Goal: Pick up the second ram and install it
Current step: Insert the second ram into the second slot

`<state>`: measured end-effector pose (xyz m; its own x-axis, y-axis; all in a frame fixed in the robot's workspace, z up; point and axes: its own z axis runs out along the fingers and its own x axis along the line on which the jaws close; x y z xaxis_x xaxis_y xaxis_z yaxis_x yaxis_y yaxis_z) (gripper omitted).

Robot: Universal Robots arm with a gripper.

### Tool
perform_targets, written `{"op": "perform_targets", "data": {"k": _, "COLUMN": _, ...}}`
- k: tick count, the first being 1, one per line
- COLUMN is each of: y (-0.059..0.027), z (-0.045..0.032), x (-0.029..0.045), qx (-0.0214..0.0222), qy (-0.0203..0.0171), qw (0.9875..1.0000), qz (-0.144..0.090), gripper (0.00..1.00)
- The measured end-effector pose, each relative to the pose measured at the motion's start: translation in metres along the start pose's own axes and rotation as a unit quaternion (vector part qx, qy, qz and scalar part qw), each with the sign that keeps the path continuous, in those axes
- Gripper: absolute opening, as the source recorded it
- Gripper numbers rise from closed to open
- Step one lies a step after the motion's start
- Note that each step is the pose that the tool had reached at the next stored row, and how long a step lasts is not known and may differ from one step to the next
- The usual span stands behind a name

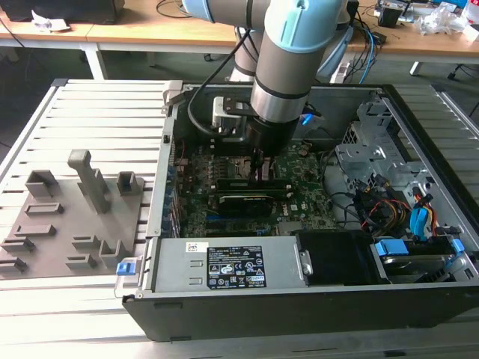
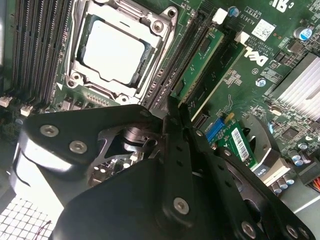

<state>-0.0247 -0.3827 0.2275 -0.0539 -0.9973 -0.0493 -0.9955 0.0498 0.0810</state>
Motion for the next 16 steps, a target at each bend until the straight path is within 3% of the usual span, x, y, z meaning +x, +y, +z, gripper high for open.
{"op": "perform_targets", "data": {"k": 16, "y": -0.0007, "z": 0.0002, "x": -0.0025, "qx": 0.0000, "qy": 0.0000, "qw": 1.0000, "qz": 0.000, "gripper": 0.13}}
